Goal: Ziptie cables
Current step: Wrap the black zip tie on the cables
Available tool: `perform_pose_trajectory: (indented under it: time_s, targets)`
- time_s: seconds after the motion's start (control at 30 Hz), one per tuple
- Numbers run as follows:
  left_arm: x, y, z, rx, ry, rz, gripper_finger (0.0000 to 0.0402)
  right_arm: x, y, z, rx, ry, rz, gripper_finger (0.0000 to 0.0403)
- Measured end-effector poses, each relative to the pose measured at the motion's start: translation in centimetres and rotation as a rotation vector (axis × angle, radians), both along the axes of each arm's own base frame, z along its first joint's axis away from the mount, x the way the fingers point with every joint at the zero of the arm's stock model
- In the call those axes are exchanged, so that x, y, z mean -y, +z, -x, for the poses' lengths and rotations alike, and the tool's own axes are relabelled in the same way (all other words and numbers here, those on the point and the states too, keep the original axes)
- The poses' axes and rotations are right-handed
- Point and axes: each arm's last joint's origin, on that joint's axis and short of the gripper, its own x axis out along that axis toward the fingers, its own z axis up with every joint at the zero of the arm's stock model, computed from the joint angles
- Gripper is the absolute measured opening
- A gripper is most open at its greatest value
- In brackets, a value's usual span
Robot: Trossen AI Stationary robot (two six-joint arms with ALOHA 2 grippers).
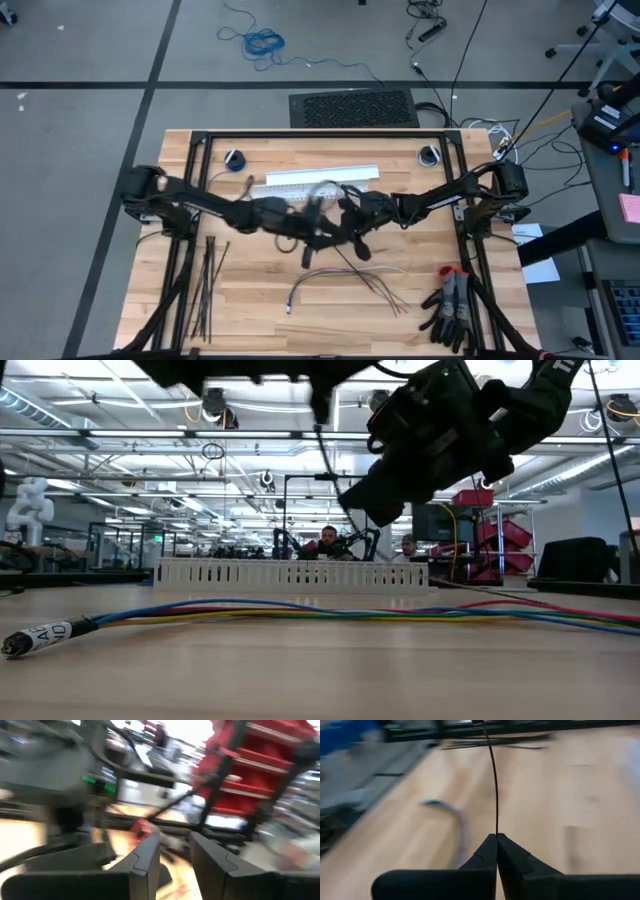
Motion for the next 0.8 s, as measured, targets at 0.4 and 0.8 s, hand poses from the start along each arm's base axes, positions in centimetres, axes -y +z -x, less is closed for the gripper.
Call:
perform_pose_trajectory:
  time_s: [0.4, 0.8]
  targets:
    - [1.9, -5.2, 5.3, 0.056, 0.536, 0.084, 0.0105, -3.0, 1.4, 0.3, 0.114, -0.710, 0.603, 0.0000]
    - [0.4, -7.7, 1.9, 0.243, 0.657, -0.044, 0.0105, -5.5, 2.8, 1.3, 0.140, -1.002, 0.777, 0.0000]
